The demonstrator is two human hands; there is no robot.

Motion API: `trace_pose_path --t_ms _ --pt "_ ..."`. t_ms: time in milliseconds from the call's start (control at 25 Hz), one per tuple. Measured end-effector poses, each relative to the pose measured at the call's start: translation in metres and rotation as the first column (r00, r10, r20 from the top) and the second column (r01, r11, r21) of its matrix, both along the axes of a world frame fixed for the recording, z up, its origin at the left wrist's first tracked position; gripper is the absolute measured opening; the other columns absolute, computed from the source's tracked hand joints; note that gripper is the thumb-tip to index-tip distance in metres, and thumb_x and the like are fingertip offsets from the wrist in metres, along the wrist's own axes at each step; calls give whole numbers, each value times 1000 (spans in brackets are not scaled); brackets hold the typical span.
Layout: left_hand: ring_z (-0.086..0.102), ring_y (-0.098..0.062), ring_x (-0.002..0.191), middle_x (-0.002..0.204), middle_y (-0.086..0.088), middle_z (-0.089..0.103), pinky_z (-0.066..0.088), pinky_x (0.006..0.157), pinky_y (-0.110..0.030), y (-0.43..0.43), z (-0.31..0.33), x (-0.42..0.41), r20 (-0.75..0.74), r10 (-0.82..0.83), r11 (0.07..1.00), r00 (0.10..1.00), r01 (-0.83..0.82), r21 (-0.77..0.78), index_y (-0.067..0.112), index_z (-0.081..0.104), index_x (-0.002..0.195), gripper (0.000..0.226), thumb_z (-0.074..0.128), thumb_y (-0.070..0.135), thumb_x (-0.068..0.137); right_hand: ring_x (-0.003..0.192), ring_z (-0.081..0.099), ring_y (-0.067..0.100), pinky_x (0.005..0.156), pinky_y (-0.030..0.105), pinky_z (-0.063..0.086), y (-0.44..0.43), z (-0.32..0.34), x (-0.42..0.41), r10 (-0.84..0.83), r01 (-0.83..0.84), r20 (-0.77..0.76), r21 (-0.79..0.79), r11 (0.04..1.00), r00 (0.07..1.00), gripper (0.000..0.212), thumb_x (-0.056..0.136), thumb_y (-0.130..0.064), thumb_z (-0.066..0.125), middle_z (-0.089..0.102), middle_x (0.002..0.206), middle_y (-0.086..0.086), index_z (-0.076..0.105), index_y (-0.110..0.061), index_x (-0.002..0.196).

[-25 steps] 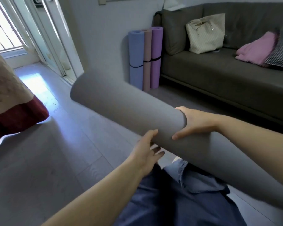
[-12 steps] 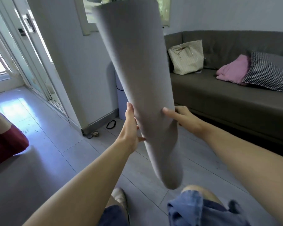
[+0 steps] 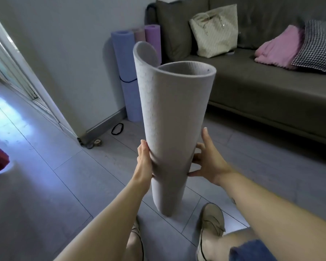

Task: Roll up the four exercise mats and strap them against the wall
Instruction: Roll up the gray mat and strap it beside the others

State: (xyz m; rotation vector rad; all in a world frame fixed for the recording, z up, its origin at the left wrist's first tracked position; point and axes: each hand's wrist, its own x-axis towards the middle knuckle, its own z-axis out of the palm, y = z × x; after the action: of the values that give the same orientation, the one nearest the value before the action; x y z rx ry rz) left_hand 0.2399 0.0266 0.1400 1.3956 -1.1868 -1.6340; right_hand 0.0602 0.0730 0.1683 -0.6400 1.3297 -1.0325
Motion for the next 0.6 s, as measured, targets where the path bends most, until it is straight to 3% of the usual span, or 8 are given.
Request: trace_pose_path --t_ms 200,360,480,600 --pt "23 -20 142 155 11 24 27 105 -64 -11 16 3 23 -82 996 996 81 28 49 24 144 113 21 102 45 128 46 27 96 60 45 -9 2 -14 58 -56 -44 50 997 997 113 55 -95 41 53 134 8 46 -20 138" --pt "47 -19 120 138 1 44 45 94 -43 -19 42 16 124 -124 992 985 127 -18 34 49 133 73 34 80 80 128 40 26 103 51 43 -8 16 -21 68 -70 -116 -21 997 991 92 67 -88 45 41 142 1 37 -39 144" --pt "60 -16 103 120 1 58 53 83 -35 -17 59 21 76 -145 978 987 154 -142 37 51 121 26 43 47 98 118 51 25 101 43 45 -7 23 -21 -77 30 -207 -221 975 975 57 88 -62 50 51 131 2 45 -32 137" --pt "63 -18 105 115 -3 62 57 73 -35 -16 75 24 116 -103 957 988 130 -260 35 52 121 24 46 24 101 101 59 19 94 37 49 -8 50 -20 -131 -6 -373 -345 939 918 28 99 -21 47 63 113 1 52 -29 126"
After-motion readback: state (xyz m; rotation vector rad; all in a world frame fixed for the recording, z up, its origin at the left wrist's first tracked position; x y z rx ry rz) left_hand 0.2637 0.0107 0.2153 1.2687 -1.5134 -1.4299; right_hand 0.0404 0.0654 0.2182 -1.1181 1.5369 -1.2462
